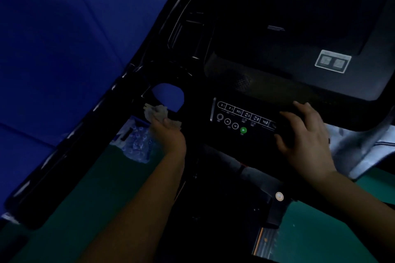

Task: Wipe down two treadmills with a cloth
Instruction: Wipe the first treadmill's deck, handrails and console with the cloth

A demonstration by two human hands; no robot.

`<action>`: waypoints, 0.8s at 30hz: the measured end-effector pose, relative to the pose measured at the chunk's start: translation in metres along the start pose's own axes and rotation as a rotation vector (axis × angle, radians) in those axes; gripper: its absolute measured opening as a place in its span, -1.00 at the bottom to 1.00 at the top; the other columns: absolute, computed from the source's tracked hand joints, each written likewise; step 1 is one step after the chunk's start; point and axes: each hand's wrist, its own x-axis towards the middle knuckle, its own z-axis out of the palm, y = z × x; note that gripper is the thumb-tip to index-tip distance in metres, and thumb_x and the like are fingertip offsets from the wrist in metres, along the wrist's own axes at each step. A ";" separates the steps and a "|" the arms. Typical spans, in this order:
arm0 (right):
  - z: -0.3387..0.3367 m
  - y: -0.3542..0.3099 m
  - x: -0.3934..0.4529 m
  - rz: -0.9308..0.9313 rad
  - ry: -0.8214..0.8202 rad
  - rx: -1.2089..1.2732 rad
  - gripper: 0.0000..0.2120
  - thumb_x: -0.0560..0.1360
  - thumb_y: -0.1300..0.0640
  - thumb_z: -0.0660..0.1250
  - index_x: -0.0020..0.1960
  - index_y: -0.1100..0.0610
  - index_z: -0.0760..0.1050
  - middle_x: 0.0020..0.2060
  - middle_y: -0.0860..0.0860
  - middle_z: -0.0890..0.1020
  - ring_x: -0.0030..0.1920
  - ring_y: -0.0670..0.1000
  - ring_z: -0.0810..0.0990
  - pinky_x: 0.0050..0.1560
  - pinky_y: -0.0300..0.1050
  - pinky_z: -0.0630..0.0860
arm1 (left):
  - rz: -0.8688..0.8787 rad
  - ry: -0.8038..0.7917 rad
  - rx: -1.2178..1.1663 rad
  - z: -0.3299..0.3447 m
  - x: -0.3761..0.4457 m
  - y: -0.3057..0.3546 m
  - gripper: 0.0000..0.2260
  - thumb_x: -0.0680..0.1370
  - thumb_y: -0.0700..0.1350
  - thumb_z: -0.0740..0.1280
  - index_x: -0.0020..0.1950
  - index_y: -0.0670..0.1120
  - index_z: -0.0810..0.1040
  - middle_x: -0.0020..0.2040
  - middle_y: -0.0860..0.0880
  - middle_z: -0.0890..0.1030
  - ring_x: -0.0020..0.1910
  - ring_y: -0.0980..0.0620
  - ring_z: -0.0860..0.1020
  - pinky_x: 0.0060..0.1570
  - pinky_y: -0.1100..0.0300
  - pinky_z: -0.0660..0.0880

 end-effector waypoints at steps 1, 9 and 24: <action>0.003 -0.006 0.005 -0.003 -0.010 0.013 -0.50 0.36 0.19 0.47 0.28 0.18 0.47 0.39 0.19 0.35 0.47 0.21 0.22 0.41 0.21 0.25 | 0.106 0.038 0.024 -0.009 0.009 -0.006 -0.62 0.63 -0.25 0.09 0.46 -0.29 0.26 0.37 -0.20 0.37 0.34 -0.13 0.37 0.25 0.21 0.28; 0.026 -0.037 0.061 -0.076 -0.012 -0.021 -0.53 0.41 0.10 0.42 0.29 0.18 0.45 0.37 0.17 0.39 0.45 0.20 0.27 0.38 0.20 0.28 | 0.633 -0.345 0.599 -0.019 0.037 -0.055 -0.53 0.60 0.10 0.00 0.51 0.06 0.19 0.57 -0.18 0.03 0.53 -0.19 0.02 0.44 -0.10 0.15; 0.052 -0.050 0.085 -0.027 0.066 -0.099 -0.60 0.49 -0.01 0.32 0.22 0.22 0.50 0.22 0.21 0.49 0.27 0.24 0.44 0.24 0.18 0.42 | 1.079 -0.669 0.595 -0.028 0.097 -0.033 -0.64 0.60 -0.03 0.11 0.35 -0.05 0.46 0.19 -0.04 0.53 0.16 -0.07 0.47 0.13 -0.04 0.40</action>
